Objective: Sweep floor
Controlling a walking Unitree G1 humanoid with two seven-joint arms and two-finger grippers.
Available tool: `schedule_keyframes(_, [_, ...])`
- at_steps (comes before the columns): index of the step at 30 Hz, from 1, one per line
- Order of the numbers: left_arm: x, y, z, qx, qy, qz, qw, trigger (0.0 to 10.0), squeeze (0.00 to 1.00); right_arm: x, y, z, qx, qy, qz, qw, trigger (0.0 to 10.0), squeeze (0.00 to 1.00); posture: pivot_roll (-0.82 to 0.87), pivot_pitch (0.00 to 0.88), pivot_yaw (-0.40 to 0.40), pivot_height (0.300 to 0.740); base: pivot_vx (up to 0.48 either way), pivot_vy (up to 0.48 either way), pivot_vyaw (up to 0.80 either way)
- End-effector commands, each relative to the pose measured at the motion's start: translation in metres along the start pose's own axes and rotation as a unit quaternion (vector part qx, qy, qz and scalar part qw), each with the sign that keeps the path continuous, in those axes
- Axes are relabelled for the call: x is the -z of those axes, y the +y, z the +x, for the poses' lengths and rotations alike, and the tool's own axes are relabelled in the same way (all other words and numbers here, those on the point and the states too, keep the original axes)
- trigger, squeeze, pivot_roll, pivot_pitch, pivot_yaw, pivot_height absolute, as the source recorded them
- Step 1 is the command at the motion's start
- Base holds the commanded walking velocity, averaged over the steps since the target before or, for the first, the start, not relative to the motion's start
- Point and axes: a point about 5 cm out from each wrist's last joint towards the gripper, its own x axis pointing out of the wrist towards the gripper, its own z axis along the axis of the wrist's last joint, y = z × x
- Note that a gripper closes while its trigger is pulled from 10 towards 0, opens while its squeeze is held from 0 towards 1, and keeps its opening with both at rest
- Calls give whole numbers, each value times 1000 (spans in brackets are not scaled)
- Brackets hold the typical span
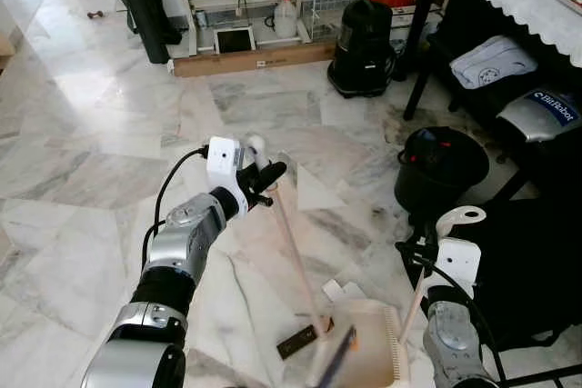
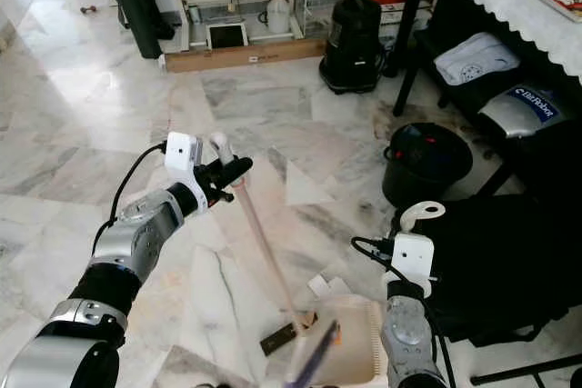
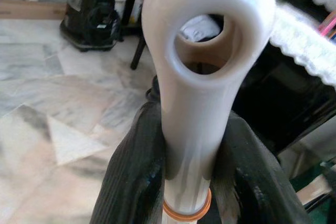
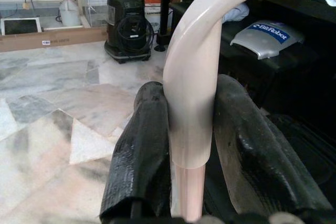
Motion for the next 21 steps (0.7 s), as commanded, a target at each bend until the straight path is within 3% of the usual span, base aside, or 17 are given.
schedule_keyframes(1, [-13,-3,2,13,-19,-6,1000,10000,0,9,1,-5,-2,27,-2,1000,10000,0,119,124,23,740,0,0,0])
schedule_keyframes(21, [-13,-3,2,13,-19,-6,1000,10000,0,9,1,-5,-2,27,-2,1000,10000,0,119,124,23,740,0,0,0])
